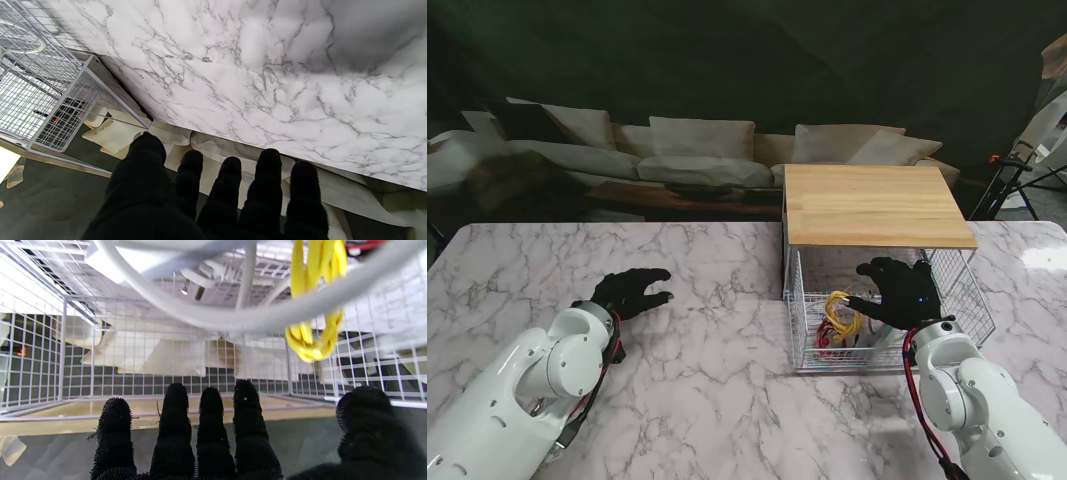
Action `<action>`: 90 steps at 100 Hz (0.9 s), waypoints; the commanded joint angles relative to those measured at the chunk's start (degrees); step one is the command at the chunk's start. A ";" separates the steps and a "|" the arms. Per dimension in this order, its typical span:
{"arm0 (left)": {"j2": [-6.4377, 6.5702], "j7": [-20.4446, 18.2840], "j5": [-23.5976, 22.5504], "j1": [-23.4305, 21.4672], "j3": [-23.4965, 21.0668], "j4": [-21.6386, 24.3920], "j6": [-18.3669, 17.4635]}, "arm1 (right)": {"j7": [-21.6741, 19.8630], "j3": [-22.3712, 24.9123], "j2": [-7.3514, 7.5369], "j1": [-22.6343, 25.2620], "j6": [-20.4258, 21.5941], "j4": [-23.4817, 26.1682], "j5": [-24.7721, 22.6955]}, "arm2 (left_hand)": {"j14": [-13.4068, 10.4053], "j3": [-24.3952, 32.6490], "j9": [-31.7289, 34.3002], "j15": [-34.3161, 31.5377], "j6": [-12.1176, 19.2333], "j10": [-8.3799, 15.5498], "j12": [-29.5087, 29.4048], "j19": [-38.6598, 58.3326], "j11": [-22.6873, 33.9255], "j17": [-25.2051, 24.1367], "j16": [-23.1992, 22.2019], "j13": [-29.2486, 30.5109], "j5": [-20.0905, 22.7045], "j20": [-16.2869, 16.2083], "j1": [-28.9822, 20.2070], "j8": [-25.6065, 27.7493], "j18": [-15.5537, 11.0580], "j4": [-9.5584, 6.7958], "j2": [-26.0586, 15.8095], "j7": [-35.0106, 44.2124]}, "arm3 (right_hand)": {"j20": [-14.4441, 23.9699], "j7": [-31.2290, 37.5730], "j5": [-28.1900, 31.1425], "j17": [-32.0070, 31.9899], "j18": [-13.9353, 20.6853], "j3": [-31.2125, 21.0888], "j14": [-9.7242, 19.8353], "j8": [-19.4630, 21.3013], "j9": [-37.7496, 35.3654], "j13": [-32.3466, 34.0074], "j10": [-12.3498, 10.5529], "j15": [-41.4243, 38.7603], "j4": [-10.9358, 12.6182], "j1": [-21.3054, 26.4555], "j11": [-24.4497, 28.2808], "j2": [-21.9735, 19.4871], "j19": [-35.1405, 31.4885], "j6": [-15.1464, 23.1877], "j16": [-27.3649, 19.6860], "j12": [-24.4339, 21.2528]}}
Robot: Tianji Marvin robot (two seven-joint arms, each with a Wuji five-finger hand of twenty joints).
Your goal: Load the small electronics into the mesh drawer
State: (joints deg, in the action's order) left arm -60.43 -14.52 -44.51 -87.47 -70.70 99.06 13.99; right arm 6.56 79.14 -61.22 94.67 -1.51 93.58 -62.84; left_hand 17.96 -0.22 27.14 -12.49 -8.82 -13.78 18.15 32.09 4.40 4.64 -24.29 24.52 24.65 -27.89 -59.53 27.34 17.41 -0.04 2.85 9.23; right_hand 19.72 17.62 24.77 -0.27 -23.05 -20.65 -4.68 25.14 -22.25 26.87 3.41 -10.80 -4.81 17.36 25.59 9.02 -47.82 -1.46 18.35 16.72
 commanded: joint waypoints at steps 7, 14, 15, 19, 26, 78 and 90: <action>-0.04 -0.67 0.06 -0.32 0.04 -0.24 0.16 | 1.87 1.96 -0.15 2.09 2.03 3.01 0.20 | -0.37 -1.20 -0.02 0.00 -0.96 0.15 0.48 -0.33 0.28 -0.98 -0.51 0.10 -0.24 -0.74 0.65 0.29 2.69 0.27 -3.14 -0.77 | 1.03 -0.97 -2.40 -1.12 -0.05 1.52 -1.29 -0.01 2.90 -3.14 0.82 4.45 1.95 2.45 -3.09 -2.91 2.01 0.22 -2.59 -1.62; -0.04 -0.63 0.05 -0.48 0.03 -0.25 0.20 | 2.97 3.34 -0.32 3.71 3.89 4.88 0.41 | -0.49 -1.18 0.07 0.00 -0.95 0.14 0.51 -0.47 0.31 -1.05 -0.58 0.07 -0.23 -0.74 0.61 0.28 2.81 0.26 -3.13 -0.77 | 0.54 -1.00 -2.44 0.65 0.83 1.85 -2.42 0.17 2.12 -2.99 0.47 6.64 2.26 3.49 -4.27 -2.76 2.84 0.29 -5.04 -3.18; -0.04 -0.63 0.04 -0.50 0.02 -0.25 0.19 | 3.14 3.54 -0.35 3.96 4.16 5.17 0.47 | -0.51 -1.19 0.08 -0.01 -0.93 0.16 0.51 -0.48 0.31 -1.04 -0.59 0.09 -0.20 -0.75 0.63 0.28 2.83 0.26 -3.13 -0.76 | 0.52 -0.99 -2.41 0.92 0.84 1.87 -2.47 0.18 1.97 -2.83 0.41 6.71 2.27 3.55 -4.31 -2.72 2.81 0.32 -5.19 -3.25; -0.03 -0.63 0.01 -0.57 0.00 -0.28 0.12 | 3.71 4.37 -0.49 5.13 5.40 6.49 0.90 | -0.52 -1.24 0.13 -0.02 -0.98 0.18 0.53 -0.53 0.32 -1.03 -0.64 0.09 -0.19 -0.77 0.74 0.27 2.85 0.28 -3.17 -0.76 | 0.55 -0.90 -2.24 1.75 0.79 1.88 -2.80 0.23 0.84 -1.89 0.16 6.53 2.33 3.72 -4.18 -2.37 2.56 0.43 -5.39 -3.35; 0.01 -0.72 -0.10 -0.61 -0.11 -0.35 -0.22 | 4.03 5.98 -0.70 7.46 7.62 9.03 1.82 | -0.62 -1.20 0.19 -0.03 -0.87 0.23 0.55 -0.63 0.34 -1.08 -0.72 0.12 -0.18 -0.79 0.76 0.27 2.82 0.27 -3.17 -0.76 | 1.37 0.53 -0.44 3.51 0.27 1.53 -1.84 0.90 -2.39 1.97 0.04 4.26 2.51 3.20 -3.01 -1.88 0.47 1.09 -4.55 -2.92; 0.01 -0.36 -0.08 -1.40 -0.95 -0.61 -1.52 | -4.47 9.32 -1.24 18.09 7.81 18.45 11.62 | -1.10 -1.19 0.49 0.20 -0.68 0.47 0.73 -1.30 0.48 -1.29 -1.04 0.27 -0.26 -1.00 0.88 0.27 2.97 0.24 -3.41 -0.74 | 5.38 10.40 22.70 24.94 -4.38 1.64 -6.87 3.36 -31.94 28.89 4.42 -9.82 2.68 9.24 4.34 1.09 -16.08 -0.41 4.69 3.89; 0.05 -0.50 -0.14 -1.42 -0.95 -0.75 -1.60 | -6.26 8.69 -1.12 18.17 6.05 18.27 13.00 | -1.07 -1.21 0.44 0.28 -0.67 0.53 0.72 -1.47 0.45 -1.26 -1.06 0.21 -0.25 -1.07 0.95 0.26 3.07 0.24 -3.39 -0.75 | 4.35 11.05 26.88 28.39 -3.30 2.05 -8.45 2.45 -36.70 32.70 5.90 -10.51 2.80 9.83 3.51 0.80 -17.60 -1.60 4.52 2.62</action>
State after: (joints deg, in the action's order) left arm -60.42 -14.04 -44.73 -88.81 -71.82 98.47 12.52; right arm 0.17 88.48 -62.39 112.43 5.24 112.19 -50.62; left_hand 17.50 -0.07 27.14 -12.50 -8.84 -13.78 18.16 31.89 4.40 4.47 -24.72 24.52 24.65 -27.89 -59.52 27.34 17.94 -0.04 2.18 9.18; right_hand 24.44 28.10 49.93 27.07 -26.04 -19.95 -11.65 28.06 -57.30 57.75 8.36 -20.71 -3.34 25.95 28.65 9.68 -64.00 -1.41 22.57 20.06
